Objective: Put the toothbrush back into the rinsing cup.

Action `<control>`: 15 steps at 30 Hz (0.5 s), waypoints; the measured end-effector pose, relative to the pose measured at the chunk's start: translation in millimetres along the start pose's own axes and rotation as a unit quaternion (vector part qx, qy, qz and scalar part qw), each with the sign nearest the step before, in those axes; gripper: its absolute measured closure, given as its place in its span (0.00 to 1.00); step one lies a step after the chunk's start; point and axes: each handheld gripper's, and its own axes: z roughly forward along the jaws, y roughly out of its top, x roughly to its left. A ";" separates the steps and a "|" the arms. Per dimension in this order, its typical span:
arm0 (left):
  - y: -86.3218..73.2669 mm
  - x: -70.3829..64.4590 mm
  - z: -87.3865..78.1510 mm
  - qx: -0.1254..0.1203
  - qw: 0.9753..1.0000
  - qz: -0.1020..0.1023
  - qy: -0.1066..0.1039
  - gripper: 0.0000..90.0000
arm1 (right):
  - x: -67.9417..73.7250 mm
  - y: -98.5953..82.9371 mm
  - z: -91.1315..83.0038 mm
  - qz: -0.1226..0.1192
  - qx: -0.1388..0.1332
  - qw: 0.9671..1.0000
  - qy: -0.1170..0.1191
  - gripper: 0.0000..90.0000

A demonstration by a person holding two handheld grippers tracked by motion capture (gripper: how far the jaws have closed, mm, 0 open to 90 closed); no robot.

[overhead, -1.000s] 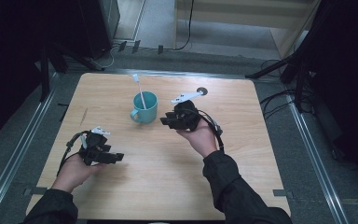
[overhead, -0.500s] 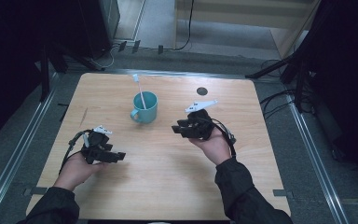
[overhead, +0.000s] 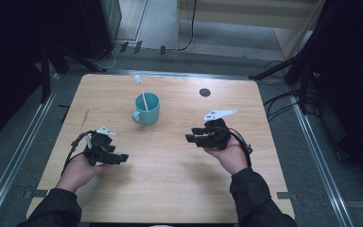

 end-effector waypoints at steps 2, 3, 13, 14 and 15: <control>0.2 -0.2 0.4 0.001 1.000 0.001 0.000 0.34 | -1.2 -5.3 -3.2 0.001 0.002 1.000 -0.001 0.64; 0.3 -0.4 0.5 0.001 1.000 0.000 -0.001 0.34 | -1.6 -6.9 -4.3 0.001 0.003 1.000 -0.002 0.63; 1.0 -2.8 1.3 -0.002 1.000 0.008 -0.009 0.34 | -6.9 -23.5 -16.0 0.017 0.003 1.000 -0.005 0.55; 1.0 -3.2 1.3 -0.003 1.000 0.008 -0.009 0.34 | -7.6 -24.9 -16.4 0.019 0.003 1.000 -0.005 0.55; 1.1 -3.5 1.3 -0.003 1.000 0.007 -0.011 0.34 | -8.3 -26.2 -16.5 0.022 0.004 1.000 -0.005 0.55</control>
